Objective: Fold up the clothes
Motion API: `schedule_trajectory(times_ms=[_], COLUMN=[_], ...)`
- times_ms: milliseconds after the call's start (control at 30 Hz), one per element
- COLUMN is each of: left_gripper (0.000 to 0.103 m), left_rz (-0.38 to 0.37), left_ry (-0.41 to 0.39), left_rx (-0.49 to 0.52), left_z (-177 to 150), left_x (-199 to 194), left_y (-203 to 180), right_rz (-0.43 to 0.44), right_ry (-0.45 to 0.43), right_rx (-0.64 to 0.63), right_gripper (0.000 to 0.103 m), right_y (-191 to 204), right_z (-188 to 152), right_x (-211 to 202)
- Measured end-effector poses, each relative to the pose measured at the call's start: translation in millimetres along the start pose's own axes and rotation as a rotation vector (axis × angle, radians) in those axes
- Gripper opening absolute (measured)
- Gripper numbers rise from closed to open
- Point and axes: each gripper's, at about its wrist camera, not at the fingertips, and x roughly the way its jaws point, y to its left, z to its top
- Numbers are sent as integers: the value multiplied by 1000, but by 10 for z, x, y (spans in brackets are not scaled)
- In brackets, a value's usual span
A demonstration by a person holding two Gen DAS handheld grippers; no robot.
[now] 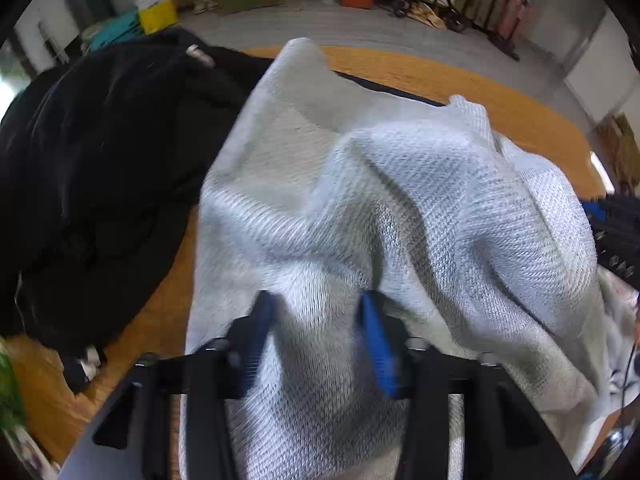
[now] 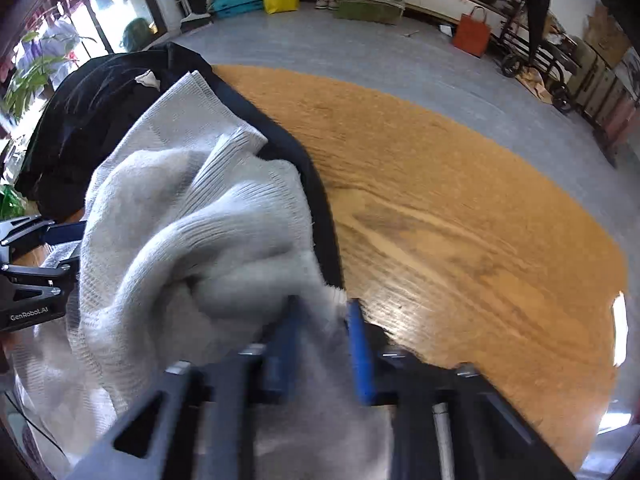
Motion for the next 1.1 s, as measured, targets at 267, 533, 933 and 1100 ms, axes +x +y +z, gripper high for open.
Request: schedule_trajectory(times_ms=[267, 533, 933, 1100], left_gripper=[17, 18, 20, 20], left_rz=[-86, -80, -100, -83], left_ry=[-3, 23, 23, 28], left_rx=[-121, -113, -93, -123], left_z=[-342, -412, -403, -440], left_x=[-234, -310, -363, -449], left_y=[332, 347, 543, 551], right_rz=[-141, 96, 185, 35], right_ry=[-65, -51, 65, 44], right_rx=[59, 51, 20, 21], right_gripper=[1, 83, 30, 16], right_y=[-108, -246, -80, 38], right_z=[-72, 77, 152, 99], right_x=[-191, -285, 70, -132])
